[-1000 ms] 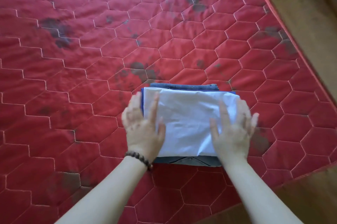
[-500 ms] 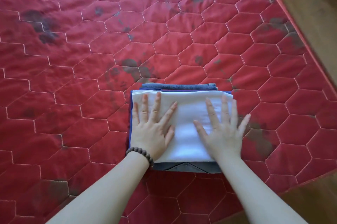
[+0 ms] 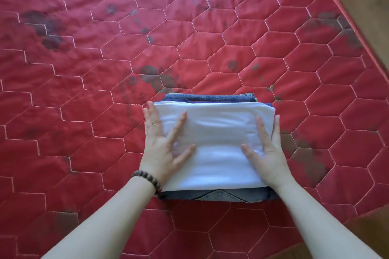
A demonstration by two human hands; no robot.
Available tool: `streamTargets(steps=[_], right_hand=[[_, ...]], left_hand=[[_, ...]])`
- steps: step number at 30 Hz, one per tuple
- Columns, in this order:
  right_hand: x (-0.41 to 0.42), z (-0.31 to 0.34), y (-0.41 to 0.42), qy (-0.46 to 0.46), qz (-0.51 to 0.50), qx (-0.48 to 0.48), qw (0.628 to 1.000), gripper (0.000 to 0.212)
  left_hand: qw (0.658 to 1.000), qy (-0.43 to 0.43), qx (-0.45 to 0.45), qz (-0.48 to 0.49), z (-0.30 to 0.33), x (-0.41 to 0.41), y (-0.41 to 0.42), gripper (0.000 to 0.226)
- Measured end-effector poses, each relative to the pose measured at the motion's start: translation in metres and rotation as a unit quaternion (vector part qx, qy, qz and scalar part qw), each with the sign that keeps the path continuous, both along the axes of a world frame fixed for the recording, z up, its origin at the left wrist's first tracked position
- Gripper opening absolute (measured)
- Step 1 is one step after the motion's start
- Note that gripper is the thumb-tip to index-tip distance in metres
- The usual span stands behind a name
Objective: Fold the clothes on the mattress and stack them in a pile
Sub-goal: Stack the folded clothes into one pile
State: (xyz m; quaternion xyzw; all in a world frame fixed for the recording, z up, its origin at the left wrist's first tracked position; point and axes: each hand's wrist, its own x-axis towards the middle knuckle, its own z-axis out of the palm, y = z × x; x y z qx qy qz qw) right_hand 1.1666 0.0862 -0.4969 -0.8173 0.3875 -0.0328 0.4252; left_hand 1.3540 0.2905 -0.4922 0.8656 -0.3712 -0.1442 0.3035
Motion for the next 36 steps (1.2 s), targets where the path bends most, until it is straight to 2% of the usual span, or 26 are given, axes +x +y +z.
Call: streamTargets(steps=[4,14,20,25,30,36], right_hand=[[-0.002,0.002,0.000,0.012,-0.009,0.069,0.998,0.080],[0.007,0.018,-0.005,0.026,-0.009,0.188,0.982,0.080],[0.010,0.022,-0.016,0.022,-0.002,0.238,0.971,0.086],[0.011,0.020,-0.014,0.002,-0.022,0.256,0.967,0.084],[0.010,0.025,-0.008,-0.016,-0.036,0.249,0.968,0.082],[0.010,0.061,0.013,-0.041,-0.014,0.260,0.965,0.078]], left_hand=[[0.984,0.171,-0.012,0.046,0.000,0.002,0.010,0.089],[0.957,0.287,0.014,0.038,0.013,0.008,0.012,0.095],[0.945,0.325,0.040,0.029,0.019,0.024,0.010,0.099],[0.934,0.357,-0.013,0.021,0.015,0.023,0.010,0.099],[0.935,0.351,-0.044,0.003,0.018,0.022,0.011,0.100],[0.933,0.353,-0.063,0.034,0.053,0.016,0.035,0.099]])
